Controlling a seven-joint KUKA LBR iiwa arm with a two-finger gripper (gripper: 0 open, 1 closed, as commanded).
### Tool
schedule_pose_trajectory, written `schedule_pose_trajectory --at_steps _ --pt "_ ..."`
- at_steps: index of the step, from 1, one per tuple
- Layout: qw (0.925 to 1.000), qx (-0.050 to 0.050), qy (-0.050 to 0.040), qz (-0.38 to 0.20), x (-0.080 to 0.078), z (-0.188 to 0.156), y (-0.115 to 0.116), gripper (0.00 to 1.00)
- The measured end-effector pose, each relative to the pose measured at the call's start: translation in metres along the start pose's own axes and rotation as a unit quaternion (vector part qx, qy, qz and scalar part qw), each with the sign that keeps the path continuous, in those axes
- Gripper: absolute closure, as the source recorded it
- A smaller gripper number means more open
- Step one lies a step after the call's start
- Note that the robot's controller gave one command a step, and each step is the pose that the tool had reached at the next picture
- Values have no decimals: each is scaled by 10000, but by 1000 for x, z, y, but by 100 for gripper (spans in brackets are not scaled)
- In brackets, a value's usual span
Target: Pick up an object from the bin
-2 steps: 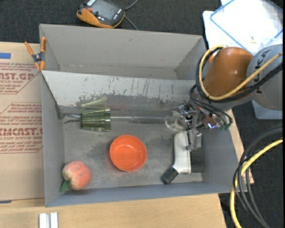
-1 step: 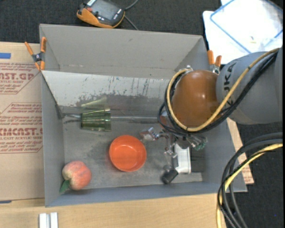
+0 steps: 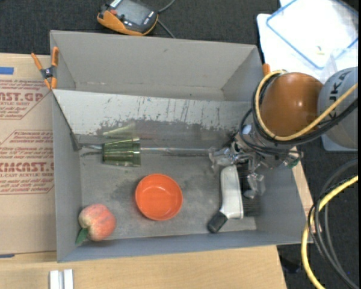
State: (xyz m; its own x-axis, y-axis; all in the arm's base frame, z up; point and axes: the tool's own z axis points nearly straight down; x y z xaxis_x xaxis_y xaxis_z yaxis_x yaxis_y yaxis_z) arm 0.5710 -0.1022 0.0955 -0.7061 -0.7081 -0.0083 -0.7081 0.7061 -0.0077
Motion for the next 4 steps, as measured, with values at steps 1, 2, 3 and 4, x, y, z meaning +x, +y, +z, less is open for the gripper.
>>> schedule_pose_trajectory --at_steps 1,2,3,4 --pt "9999 -17 -23 -122 24 3 -26 0" --pt "9764 -11 -68 -2157 36 10 6 0" --pt "9930 8 -54 -1180 55 22 49 0" --pt "9772 -11 -102 -2120 0 24 71 100"
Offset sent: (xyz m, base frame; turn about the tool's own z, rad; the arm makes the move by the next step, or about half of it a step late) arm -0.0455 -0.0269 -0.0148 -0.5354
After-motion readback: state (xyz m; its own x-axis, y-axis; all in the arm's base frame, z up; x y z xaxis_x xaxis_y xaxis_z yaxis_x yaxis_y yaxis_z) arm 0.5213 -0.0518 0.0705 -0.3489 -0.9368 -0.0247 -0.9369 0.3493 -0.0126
